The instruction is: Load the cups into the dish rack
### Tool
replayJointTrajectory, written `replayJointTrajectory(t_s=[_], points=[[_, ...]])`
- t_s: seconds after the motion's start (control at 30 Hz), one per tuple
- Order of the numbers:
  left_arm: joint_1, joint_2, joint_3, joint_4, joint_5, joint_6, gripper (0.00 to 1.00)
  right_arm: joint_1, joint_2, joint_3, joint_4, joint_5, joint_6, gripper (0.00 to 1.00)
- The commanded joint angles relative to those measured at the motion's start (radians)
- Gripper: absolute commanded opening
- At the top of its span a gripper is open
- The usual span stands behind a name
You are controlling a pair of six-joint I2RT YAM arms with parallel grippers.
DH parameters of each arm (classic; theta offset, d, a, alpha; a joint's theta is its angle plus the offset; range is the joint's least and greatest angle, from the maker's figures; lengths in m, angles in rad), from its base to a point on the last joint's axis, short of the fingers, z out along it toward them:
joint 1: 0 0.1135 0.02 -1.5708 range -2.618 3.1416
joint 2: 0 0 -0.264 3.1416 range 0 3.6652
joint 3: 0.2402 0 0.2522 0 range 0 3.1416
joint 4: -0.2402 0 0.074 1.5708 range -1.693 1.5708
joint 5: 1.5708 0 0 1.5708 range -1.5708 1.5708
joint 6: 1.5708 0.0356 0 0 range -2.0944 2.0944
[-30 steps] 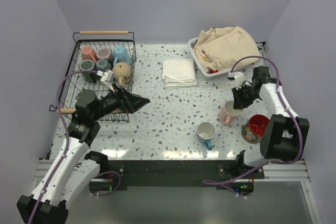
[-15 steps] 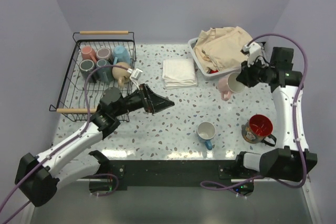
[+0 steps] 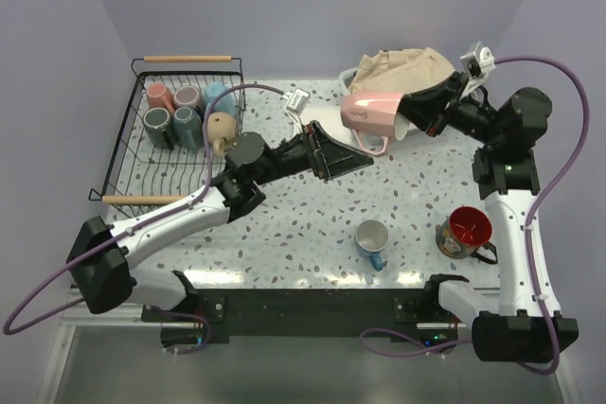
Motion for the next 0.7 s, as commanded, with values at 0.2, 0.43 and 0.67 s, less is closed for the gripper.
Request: replayJointTrajectory(t_s=[0.2,0.43,0.67], points=[[-0.039,0.092,0.177,0.164,-0.104,-0.126,0.69,0.106,-0.078,-0.105,0.567,-0.079,0.355,0.0],[-0.049,0.106,0.226,0.217,-0.094,-0.16,0.33,0.113,-0.092,-0.145,0.389,-0.1,0.133,0.0],[-0.04,0.017,0.169,0.176,-0.112,-0.087,0.0,0.113,-0.101,-0.179,0.214,-0.094,-0.035,0.0]])
